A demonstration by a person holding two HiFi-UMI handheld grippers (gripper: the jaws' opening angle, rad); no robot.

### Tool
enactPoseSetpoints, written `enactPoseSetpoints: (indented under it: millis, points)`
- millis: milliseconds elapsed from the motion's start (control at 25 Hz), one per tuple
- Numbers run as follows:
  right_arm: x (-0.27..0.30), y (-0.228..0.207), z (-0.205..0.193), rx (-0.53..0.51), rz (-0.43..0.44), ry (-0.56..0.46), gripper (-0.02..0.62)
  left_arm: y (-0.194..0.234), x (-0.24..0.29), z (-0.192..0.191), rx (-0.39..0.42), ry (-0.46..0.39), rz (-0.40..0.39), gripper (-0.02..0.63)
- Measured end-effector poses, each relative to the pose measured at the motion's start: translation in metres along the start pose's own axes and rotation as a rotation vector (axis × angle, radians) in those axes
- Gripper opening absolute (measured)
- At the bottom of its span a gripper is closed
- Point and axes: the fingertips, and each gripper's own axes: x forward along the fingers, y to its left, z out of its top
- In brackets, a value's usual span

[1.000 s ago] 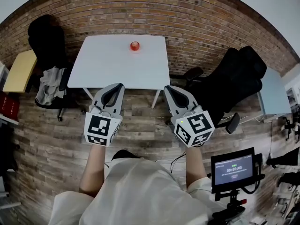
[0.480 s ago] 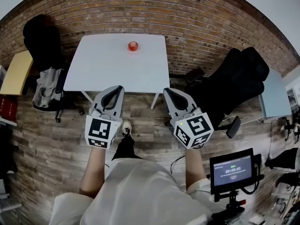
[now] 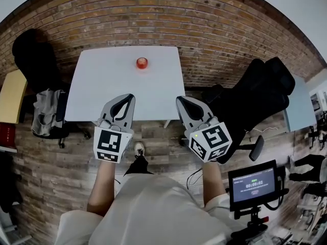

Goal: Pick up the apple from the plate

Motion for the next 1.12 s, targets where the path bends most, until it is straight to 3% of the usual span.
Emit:
enactPoseSetpoints:
  millis: [640, 1120]
  points:
    - [0.143, -0.052, 0.020, 0.002, 0.010, 0.041, 0.002, 0.104, 0.107, -0.020, -0.032, 0.026, -0.049, 0.006]
    - [0.223, -0.078, 0.023, -0.035, 0.052, 0.101, 0.003, 0.157, 0.153, -0.032, -0.035, 0.054, -0.046, 0.006]
